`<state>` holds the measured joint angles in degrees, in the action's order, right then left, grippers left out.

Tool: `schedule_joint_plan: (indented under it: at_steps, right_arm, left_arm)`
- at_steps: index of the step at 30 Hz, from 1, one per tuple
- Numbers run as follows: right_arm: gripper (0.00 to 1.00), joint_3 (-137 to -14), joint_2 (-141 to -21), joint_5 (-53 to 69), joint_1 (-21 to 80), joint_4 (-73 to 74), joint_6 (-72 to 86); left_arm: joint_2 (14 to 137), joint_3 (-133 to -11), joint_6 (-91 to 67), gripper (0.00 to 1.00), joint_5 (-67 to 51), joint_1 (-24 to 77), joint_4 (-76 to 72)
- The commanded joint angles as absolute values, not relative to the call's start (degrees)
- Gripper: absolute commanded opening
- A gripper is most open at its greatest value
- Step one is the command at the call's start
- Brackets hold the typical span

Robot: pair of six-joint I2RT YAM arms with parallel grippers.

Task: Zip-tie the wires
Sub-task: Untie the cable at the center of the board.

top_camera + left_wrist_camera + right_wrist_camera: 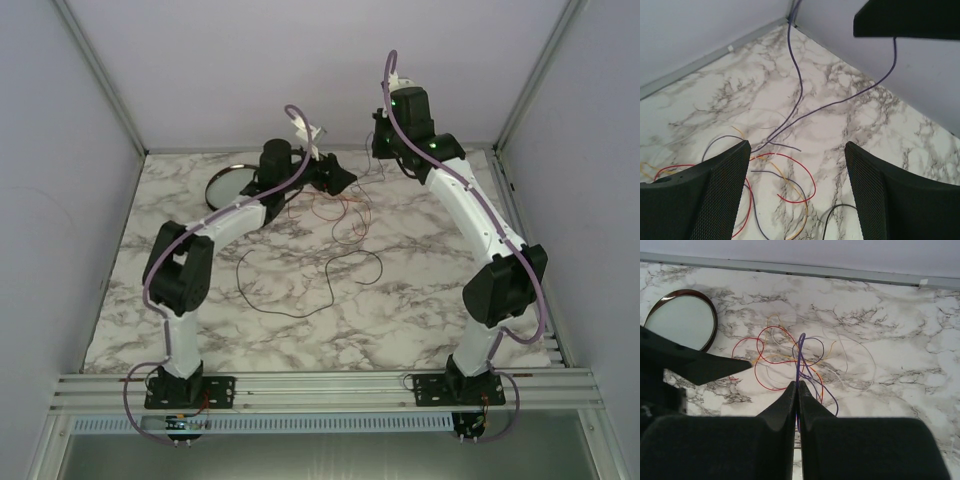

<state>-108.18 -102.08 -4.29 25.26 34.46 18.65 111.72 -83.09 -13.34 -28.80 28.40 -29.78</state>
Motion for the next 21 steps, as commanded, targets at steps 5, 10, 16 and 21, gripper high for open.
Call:
schedule_joint_plan:
  at_steps: [5,10,16,21]
  right_arm:
    - [0.0,-110.3,-100.1,-3.2,24.9,34.8,19.9]
    - [0.0,-110.0,-99.8,-2.4,24.9,34.8,20.4]
    - [0.0,-109.6,-99.5,-2.1,24.9,34.8,20.8]
    - [0.0,-109.1,-99.2,-2.3,24.7,34.7,20.9]
  left_arm:
    - [119.4,-91.0,-7.5,0.77,-31.1,30.3,-28.4]
    - [123.0,-93.6,-6.7,0.74,-30.2,30.8,-28.5]
    - [127.9,-99.1,-6.6,0.62,-30.0,31.6,-27.3]
    - [129.9,-101.7,-6.5,0.27,-29.0,31.9,-26.5]
